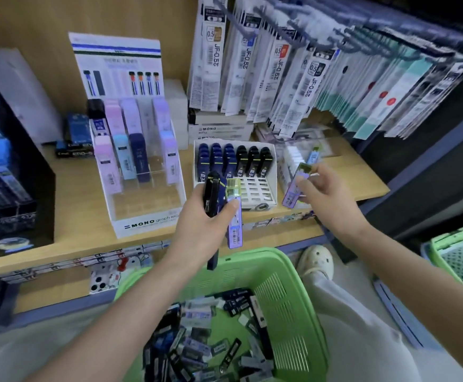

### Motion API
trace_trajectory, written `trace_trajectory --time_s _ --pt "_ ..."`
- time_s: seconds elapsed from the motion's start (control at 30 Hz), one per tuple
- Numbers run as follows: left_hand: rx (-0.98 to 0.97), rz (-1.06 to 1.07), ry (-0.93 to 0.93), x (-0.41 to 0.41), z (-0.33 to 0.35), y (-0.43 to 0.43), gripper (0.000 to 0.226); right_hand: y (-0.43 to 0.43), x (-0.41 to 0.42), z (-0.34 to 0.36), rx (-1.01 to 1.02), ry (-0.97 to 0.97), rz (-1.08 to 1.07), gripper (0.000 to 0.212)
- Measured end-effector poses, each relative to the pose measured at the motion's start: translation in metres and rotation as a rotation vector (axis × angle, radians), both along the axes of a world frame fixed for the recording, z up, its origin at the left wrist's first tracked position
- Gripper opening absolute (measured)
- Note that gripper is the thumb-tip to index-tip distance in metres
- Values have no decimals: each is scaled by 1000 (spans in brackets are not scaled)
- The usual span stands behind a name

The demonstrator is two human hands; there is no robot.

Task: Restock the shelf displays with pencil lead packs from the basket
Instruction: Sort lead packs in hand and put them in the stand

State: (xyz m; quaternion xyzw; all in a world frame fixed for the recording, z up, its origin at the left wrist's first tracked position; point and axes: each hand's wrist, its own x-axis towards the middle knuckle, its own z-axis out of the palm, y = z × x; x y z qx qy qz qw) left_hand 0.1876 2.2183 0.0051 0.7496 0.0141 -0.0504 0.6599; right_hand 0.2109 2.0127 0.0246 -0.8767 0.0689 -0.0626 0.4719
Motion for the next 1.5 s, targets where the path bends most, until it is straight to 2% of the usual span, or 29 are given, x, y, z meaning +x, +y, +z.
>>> trace_trajectory --time_s 0.07,0.13,0.27,0.5,0.63,0.8,1.03,1.2,1.3,1.4,1.47,1.5 --pt "-20 22 -6 9 -1 0 18 -13 20 3 -132 -56 -37 17" --pt "-29 41 -12 17 -2 -2 18 -27 38 6 -228 -130 -98 14" --pt "-21 49 -2 30 -5 -8 9 -57 61 3 -292 -215 -201 18" --pt "3 45 13 43 -6 -31 12 -87 89 -9 -365 -177 -149 23" --pt "27 30 2 48 -9 -47 14 -99 105 -18 -362 -123 -112 11" --pt "35 35 -23 54 -11 -67 15 -113 118 -28 -538 -69 -43 17" --pt "-4 8 38 59 -11 -89 14 -115 130 -31 -614 -152 -8 10" --pt "-41 10 70 61 -14 -95 15 -112 132 -33 -648 -162 -35 15" --pt "-84 32 112 61 -15 -96 11 -98 120 -28 -579 -228 -61 20" --pt "-149 73 158 60 -16 -95 9 -70 91 -17 -308 -270 11 8" --pt "-213 110 197 59 -15 -95 9 -51 68 -13 -166 -169 163 7" --pt "-248 127 217 59 -15 -94 9 -42 59 -12 -106 -80 247 13"
